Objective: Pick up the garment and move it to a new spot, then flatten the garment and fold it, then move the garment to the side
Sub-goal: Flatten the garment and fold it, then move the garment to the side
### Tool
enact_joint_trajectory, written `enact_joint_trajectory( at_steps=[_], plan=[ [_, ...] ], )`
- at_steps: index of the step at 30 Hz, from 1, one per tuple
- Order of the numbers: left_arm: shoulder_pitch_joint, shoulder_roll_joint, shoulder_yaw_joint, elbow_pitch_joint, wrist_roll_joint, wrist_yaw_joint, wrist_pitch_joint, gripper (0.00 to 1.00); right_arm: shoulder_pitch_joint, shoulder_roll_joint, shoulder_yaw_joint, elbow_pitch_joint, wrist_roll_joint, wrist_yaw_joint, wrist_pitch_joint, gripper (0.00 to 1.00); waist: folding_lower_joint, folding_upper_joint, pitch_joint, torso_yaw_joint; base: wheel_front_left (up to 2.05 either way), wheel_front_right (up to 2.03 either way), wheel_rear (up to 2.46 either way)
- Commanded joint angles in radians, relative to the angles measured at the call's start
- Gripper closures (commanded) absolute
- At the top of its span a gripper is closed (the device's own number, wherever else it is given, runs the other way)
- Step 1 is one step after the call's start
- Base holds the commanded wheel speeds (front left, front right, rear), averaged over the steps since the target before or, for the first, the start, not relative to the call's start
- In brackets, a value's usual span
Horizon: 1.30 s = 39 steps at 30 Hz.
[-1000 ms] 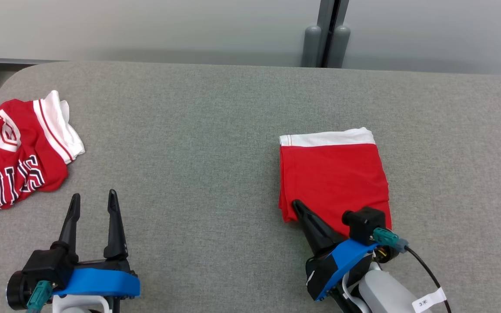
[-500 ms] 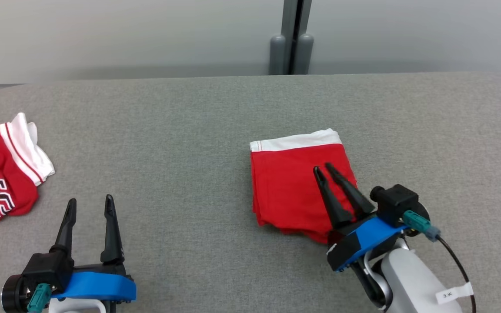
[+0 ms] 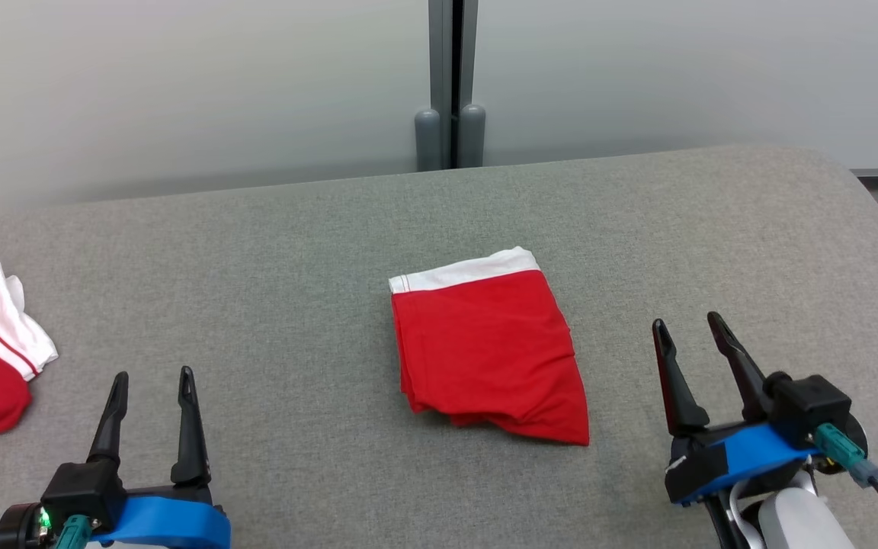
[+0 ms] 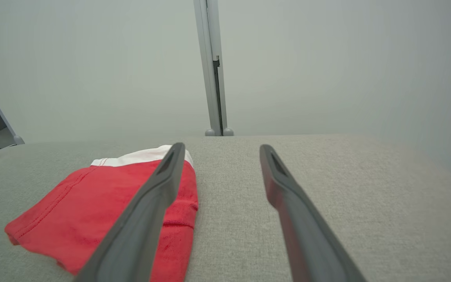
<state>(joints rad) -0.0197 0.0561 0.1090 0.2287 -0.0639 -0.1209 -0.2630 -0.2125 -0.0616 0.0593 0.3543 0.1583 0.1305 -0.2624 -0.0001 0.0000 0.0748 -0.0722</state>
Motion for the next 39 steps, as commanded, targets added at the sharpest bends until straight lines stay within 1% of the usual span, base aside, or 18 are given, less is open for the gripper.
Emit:
enact_joint_trajectory(
  at_steps=[1,4,7,12,15,32,39],
  plan=[
    [0.011,0.003,-0.001,0.001,0.006,-0.001,-0.002,0.00,0.023,0.000,-0.004,-0.012,-0.009,0.001,-0.003,0.00,0.0001,0.0000,-0.005,-0.001,0.00,0.00,0.00],
    [0.020,0.003,0.001,0.005,0.010,0.000,-0.002,0.00,0.071,0.004,-0.036,-0.039,-0.018,0.001,-0.003,0.00,0.0001,0.0000,-0.018,0.008,0.00,0.00,0.00],
    [0.032,0.006,0.007,0.008,0.013,0.002,-0.002,0.00,0.113,0.008,-0.047,-0.060,-0.026,0.001,-0.003,0.00,0.0001,0.0000,-0.030,0.016,0.00,0.00,0.00],
    [0.061,0.004,0.010,-0.003,0.021,0.015,-0.002,0.00,0.160,0.011,-0.036,-0.070,-0.033,0.001,-0.003,0.00,0.0001,0.0000,-0.047,0.030,0.00,0.00,0.00],
    [0.073,0.006,0.012,-0.004,0.014,0.017,-0.002,0.00,0.175,0.010,-0.023,-0.058,-0.016,0.001,-0.003,0.00,0.0001,0.0000,-0.053,0.040,0.00,0.00,0.00],
    [0.097,0.000,-0.010,-0.004,0.005,0.041,-0.002,0.00,0.179,0.011,-0.013,-0.013,0.001,0.001,-0.003,0.00,0.0001,0.0000,-0.069,0.060,0.00,0.00,0.00],
    [0.094,-0.001,-0.009,-0.007,0.001,0.041,-0.002,0.00,0.163,0.011,-0.015,0.002,0.004,0.001,-0.003,0.00,0.0001,0.0000,-0.071,0.064,0.00,0.00,0.00]
  ],
)
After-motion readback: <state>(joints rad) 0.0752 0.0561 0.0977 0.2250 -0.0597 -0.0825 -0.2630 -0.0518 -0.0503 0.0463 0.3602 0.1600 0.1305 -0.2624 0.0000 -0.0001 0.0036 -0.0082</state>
